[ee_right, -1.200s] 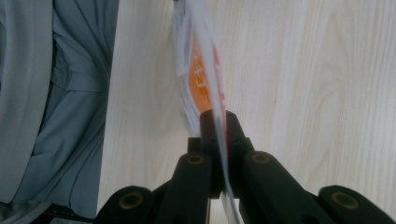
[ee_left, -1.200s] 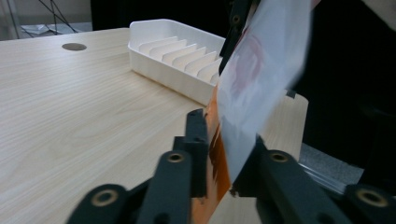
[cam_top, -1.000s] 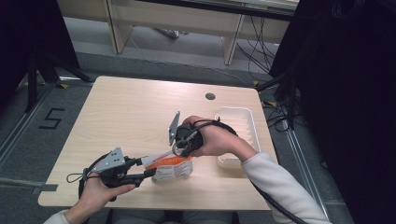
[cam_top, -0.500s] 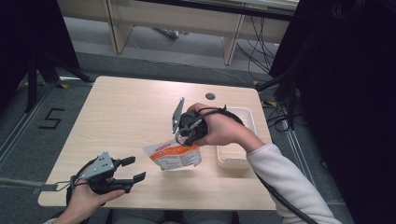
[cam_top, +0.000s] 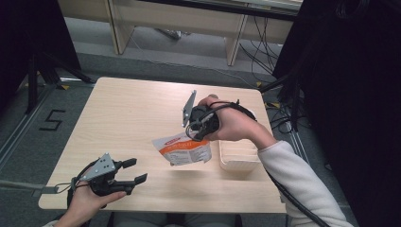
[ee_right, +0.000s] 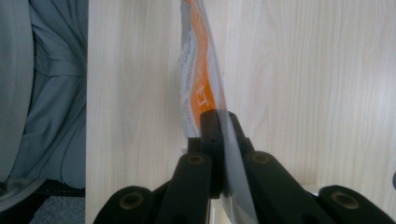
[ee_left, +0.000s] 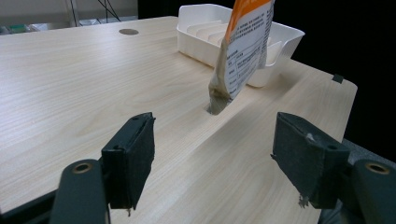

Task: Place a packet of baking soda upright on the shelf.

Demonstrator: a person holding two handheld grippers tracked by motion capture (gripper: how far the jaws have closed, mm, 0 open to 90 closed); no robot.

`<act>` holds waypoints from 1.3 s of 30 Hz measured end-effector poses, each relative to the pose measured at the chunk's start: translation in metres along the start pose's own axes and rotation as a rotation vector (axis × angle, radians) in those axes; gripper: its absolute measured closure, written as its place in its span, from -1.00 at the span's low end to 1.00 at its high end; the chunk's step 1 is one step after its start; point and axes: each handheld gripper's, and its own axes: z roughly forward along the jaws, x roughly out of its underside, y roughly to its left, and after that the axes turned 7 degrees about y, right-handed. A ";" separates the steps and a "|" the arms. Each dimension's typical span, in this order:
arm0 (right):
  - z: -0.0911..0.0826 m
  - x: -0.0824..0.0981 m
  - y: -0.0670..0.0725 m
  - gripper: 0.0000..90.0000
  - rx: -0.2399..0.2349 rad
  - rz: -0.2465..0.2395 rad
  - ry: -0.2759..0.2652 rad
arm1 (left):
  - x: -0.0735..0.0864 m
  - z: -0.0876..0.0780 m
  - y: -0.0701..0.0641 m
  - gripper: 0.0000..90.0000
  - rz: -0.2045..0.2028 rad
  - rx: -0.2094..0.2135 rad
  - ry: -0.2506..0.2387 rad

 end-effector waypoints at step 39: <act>-0.035 0.043 -0.022 1.00 0.064 0.073 -0.006 | 0.000 0.001 0.000 -0.37 -0.025 -0.001 -0.010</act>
